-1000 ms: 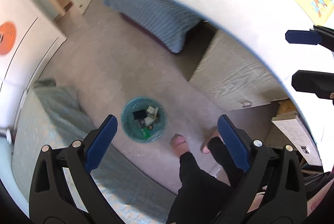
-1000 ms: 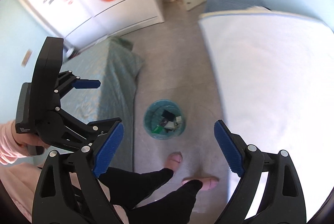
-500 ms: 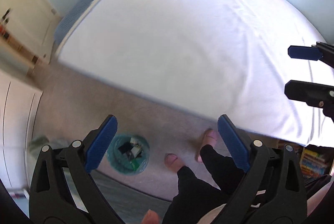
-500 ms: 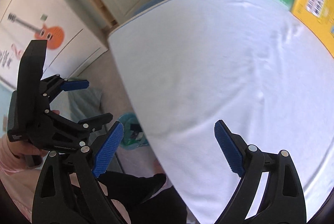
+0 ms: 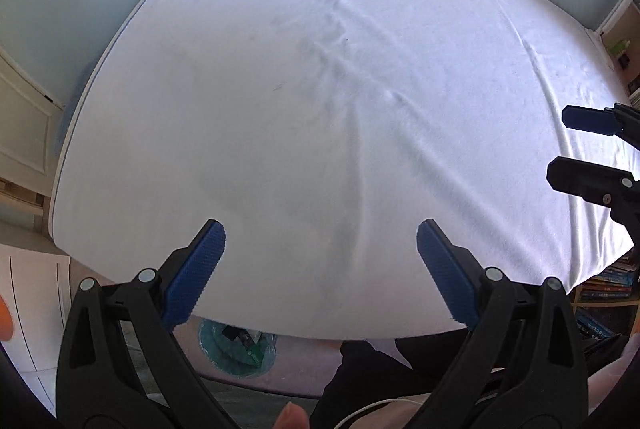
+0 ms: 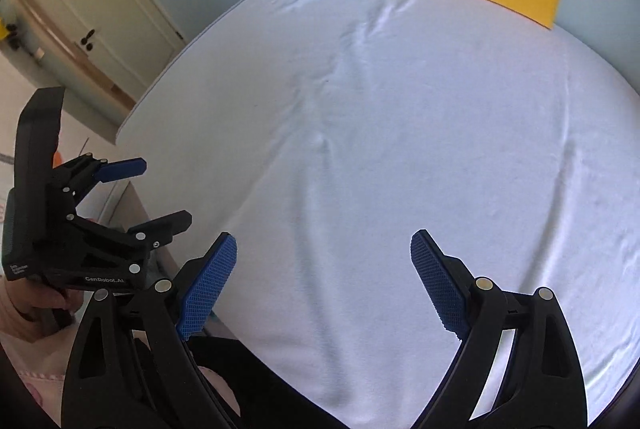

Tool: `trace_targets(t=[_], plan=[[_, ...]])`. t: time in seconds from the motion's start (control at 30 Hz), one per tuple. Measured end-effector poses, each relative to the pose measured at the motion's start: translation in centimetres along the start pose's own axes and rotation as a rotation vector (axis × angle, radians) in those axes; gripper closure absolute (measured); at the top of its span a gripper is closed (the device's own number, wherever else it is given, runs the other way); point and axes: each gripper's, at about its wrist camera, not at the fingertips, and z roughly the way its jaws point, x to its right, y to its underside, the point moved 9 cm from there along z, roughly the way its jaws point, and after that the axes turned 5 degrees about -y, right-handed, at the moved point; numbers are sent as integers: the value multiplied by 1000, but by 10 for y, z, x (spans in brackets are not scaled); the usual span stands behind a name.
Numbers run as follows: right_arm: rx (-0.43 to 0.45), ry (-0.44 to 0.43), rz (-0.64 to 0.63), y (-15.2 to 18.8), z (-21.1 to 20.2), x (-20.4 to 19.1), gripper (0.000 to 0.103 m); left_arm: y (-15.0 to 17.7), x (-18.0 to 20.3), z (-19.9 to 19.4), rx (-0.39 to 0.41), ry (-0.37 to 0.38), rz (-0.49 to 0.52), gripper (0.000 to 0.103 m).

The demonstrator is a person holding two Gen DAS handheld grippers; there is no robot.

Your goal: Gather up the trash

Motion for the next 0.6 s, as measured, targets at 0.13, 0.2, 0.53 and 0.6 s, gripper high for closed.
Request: trace_targets(t=[0.13,0.2,0.53,0.6], plan=[[30,22,82,2,-13,23,15,-23,22,6,6,24,34,9],[42,38,110,5,-20,36,15,-31,33,6,10,30,53,9],[85,64,220,14,-36,76,15,-55,66,6,27,53,119,9],[92,64,233,13,-37,80,15,-59,69,5,32,52,128,9]])
